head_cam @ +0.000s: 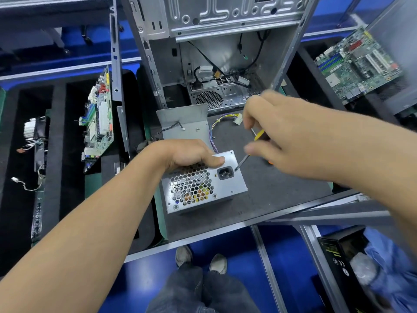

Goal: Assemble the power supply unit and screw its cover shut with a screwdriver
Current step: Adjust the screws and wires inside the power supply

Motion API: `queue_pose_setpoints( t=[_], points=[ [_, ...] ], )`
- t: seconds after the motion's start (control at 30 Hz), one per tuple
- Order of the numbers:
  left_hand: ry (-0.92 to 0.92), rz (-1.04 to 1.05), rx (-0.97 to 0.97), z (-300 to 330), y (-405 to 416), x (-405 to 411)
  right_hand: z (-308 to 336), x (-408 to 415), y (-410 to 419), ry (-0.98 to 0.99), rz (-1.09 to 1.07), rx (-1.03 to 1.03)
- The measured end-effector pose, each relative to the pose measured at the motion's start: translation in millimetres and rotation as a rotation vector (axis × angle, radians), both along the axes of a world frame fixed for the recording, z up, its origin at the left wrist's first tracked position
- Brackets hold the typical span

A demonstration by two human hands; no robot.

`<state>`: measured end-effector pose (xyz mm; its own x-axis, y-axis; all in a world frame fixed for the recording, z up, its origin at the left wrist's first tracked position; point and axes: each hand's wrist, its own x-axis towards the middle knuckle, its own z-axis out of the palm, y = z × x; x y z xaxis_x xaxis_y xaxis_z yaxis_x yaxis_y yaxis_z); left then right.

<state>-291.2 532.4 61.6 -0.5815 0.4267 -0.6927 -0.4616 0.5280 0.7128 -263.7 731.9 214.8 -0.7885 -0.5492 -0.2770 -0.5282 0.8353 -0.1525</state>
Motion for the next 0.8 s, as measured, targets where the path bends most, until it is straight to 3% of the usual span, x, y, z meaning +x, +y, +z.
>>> queue_pose_setpoints(
  t=[0.07, 0.23, 0.33, 0.4, 0.53, 0.7, 0.8],
  points=[
    [-0.009, -0.003, 0.005, -0.1, -0.3, -0.1, 2.6, -1.4, 0.0, -0.057, 0.039, -0.042],
    [-0.008, 0.028, -0.023, 0.0, 0.7, -0.5, -2.4, 1.7, -7.8, 0.195, -0.011, 0.176],
    [-0.01, 0.026, -0.022, 0.7, 0.8, -0.4, 1.1, 0.2, -3.1, -0.053, 0.022, -0.019],
    [-0.011, 0.019, -0.027, 2.5, 0.3, 0.1, 1.7, -2.6, -2.5, -0.094, 0.042, -0.019],
    [-0.018, 0.025, -0.039, 5.1, 0.5, 1.3, -5.0, -2.4, -5.9, 0.201, 0.007, 0.193],
    [-0.041, 0.038, -0.022, 6.1, 1.0, 0.5, 0.8, -2.2, -3.4, -0.057, 0.052, 0.035],
    [-0.047, 0.048, -0.013, 5.7, 1.2, 0.4, -0.6, 1.9, -12.7, 0.176, 0.036, 0.179]
  ],
)
